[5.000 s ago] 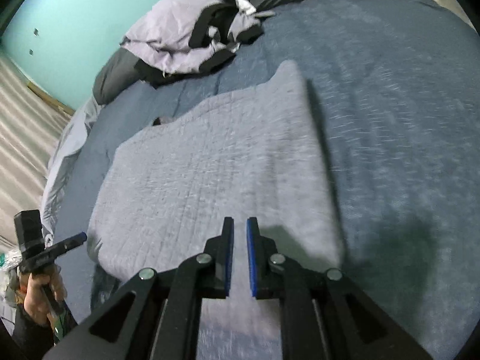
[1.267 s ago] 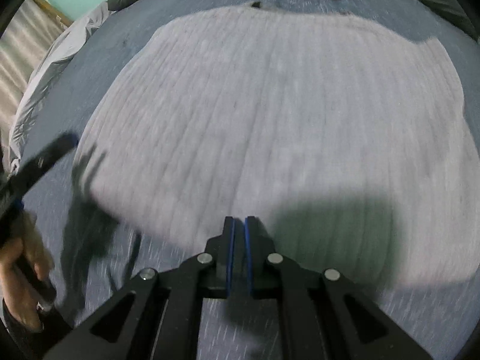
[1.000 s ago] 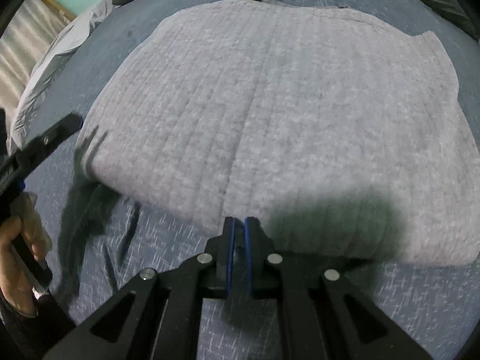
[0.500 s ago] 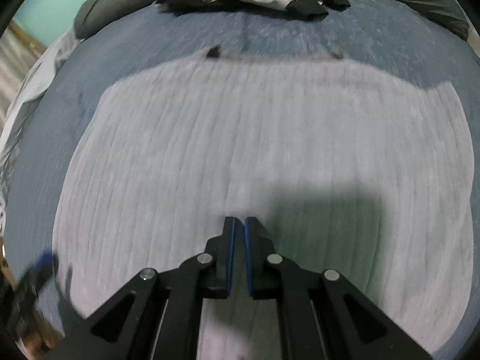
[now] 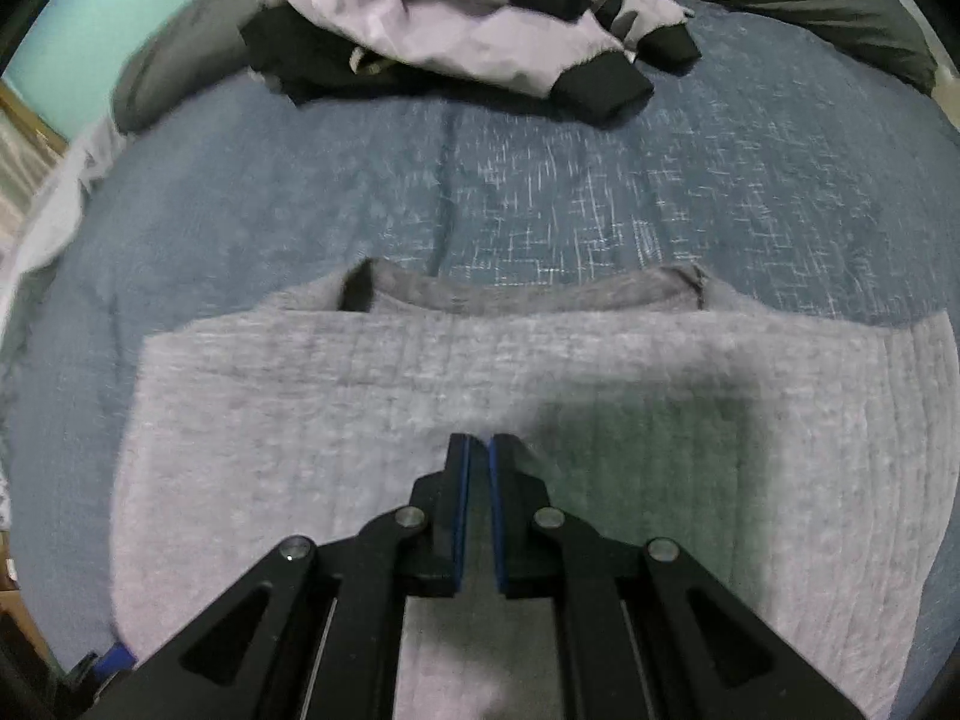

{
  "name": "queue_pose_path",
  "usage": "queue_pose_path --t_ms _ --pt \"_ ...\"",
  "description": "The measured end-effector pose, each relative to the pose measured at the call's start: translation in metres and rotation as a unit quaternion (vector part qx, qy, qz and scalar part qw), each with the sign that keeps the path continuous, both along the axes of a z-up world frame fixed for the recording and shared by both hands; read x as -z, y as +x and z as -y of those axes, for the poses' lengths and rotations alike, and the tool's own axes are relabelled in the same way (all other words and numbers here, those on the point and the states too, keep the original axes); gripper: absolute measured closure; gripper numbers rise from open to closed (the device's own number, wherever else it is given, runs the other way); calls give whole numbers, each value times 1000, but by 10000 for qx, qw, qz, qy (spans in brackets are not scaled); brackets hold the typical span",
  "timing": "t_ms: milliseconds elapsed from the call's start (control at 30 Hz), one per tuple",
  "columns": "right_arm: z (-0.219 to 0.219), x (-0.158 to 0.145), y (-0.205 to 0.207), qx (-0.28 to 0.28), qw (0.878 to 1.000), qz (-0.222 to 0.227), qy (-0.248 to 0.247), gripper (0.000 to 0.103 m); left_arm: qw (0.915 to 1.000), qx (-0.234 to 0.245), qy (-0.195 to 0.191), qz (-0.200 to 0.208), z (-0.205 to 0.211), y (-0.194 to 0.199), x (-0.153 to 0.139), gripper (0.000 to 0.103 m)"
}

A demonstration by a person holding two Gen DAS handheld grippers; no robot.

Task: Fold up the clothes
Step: 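Grasp the sweatshirt side edge with the left gripper and fold it inward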

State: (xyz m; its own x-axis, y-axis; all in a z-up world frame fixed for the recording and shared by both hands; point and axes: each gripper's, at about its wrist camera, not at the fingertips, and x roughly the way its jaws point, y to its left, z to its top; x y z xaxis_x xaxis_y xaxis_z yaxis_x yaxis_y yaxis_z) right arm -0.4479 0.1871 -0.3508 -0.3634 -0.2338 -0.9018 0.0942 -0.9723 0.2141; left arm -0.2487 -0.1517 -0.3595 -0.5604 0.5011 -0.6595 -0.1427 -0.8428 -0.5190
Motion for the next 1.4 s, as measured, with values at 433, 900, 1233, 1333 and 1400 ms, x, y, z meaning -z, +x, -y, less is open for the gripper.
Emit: queue_pose_path --t_ms 433,900,1233,1333,1400 --pt "-109 -36 182 381 9921 -657 -994 98 9994 -210 186 212 0 23 5 57" --pt "-153 -16 252 785 9767 -1028 -1713 96 9889 -806 860 905 0 58 20 46" --pt "-160 -10 254 783 9666 -1072 -2191 96 9813 -1178 1104 1047 -13 43 34 47" --pt "-168 -4 255 814 9655 -1013 -2255 96 9799 -1272 1176 993 -14 37 37 47" --pt "-172 -4 257 833 9652 -1013 -2262 96 9783 -1320 1280 959 -13 34 39 48"
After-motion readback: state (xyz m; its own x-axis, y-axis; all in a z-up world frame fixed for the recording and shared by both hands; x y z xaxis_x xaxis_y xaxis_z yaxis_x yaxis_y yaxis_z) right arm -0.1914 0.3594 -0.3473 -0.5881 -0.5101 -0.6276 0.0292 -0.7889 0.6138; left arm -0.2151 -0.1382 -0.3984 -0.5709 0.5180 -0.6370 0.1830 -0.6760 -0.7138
